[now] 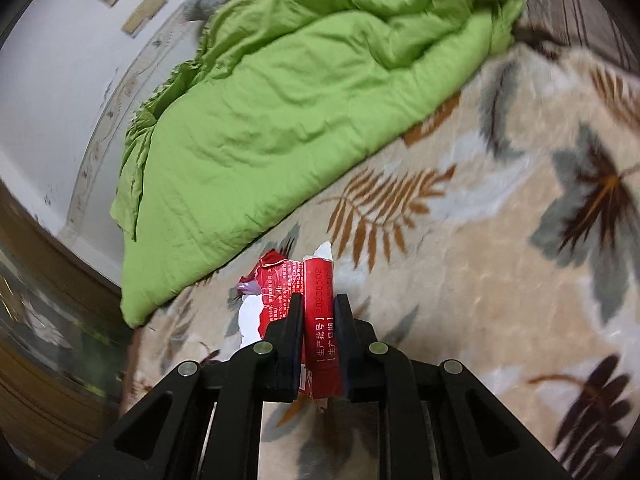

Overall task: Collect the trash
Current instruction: 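Grasp the purple-red wrapper with the left tool while the right tool holds the packet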

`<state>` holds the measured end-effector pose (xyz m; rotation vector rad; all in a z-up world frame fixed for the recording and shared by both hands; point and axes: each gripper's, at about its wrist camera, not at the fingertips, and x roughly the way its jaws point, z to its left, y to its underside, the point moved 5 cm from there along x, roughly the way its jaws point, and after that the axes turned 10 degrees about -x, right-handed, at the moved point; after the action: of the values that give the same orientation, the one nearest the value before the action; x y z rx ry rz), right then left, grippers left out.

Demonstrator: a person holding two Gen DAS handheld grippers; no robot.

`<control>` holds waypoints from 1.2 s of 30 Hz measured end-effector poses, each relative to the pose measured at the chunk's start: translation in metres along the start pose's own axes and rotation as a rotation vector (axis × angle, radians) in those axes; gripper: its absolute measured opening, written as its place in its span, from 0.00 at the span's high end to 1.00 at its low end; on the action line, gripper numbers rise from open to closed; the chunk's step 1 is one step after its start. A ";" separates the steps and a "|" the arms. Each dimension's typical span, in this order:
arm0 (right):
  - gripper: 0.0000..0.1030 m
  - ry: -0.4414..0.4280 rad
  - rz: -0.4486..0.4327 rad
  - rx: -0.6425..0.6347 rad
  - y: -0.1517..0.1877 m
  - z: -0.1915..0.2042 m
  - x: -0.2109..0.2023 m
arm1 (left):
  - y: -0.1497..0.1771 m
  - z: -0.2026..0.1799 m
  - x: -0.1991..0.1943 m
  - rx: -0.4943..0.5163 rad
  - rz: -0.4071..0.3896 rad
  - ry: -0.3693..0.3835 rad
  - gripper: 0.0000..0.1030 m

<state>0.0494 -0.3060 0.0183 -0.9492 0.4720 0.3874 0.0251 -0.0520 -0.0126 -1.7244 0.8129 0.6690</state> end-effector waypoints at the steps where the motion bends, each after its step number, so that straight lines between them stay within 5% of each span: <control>1: 0.85 0.003 -0.012 0.005 -0.002 -0.002 -0.002 | -0.006 -0.004 0.001 -0.006 0.005 0.009 0.42; 10: 0.85 0.030 -0.041 0.029 -0.012 -0.023 -0.010 | -0.070 -0.069 0.033 0.051 0.053 0.102 0.42; 15: 0.85 0.018 -0.061 0.043 -0.018 -0.029 -0.014 | -0.086 -0.096 0.069 0.037 0.142 0.170 0.42; 32: 0.85 0.001 -0.036 0.033 -0.018 -0.030 -0.007 | -0.122 -0.119 0.147 -0.034 0.182 0.205 0.38; 34: 0.85 -0.002 -0.035 0.034 -0.018 -0.029 -0.007 | -0.123 -0.123 0.152 -0.023 0.182 0.198 0.40; 36: 0.85 -0.001 -0.035 0.030 -0.018 -0.029 -0.007 | -0.125 -0.125 0.153 -0.013 0.172 0.203 0.51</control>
<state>0.0467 -0.3404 0.0201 -0.9271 0.4586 0.3479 0.2227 -0.1761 -0.0234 -1.7672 1.1100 0.6208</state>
